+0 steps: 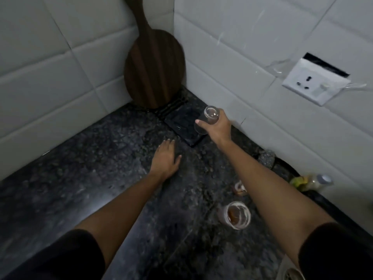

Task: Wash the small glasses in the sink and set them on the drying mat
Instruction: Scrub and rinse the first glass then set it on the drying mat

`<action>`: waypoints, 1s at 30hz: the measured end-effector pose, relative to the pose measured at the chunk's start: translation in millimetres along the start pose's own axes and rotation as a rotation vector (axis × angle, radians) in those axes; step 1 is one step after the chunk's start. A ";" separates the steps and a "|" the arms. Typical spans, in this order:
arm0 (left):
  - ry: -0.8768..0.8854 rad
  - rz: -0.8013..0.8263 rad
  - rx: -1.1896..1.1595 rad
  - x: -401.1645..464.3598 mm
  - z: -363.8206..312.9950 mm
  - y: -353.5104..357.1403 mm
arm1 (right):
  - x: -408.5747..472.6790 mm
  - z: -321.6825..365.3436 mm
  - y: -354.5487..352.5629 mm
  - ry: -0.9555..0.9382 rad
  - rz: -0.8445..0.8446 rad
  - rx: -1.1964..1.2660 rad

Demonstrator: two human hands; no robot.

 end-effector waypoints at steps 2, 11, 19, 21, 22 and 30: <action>-0.017 0.063 0.087 16.2 20.8 10.8 | 23.6 -1.7 13.1 -0.011 0.001 -0.031; -0.001 0.117 0.256 41.0 62.7 31.2 | 87.0 -12.5 56.2 -0.053 0.065 -0.113; 0.014 0.084 0.290 39.3 59.6 28.9 | 104.2 -11.8 78.8 -0.110 0.119 -0.162; 0.009 0.088 0.293 38.7 59.2 28.6 | 105.4 -11.7 81.2 -0.123 0.115 -0.159; 0.010 0.085 0.293 38.7 59.3 28.4 | 105.4 -12.9 81.3 -0.122 0.110 -0.155; 0.017 0.085 0.278 39.5 59.5 28.5 | 102.4 -20.9 76.5 0.018 0.192 -0.222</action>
Point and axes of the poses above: each hand's wrist, its own x-axis towards the middle knuckle, its own y-axis out of the palm, z = x × y, the point moved 9 cm from there along x, towards the middle knuckle, and after that the axes turned 12 degrees about y, right-handed, at the moved point
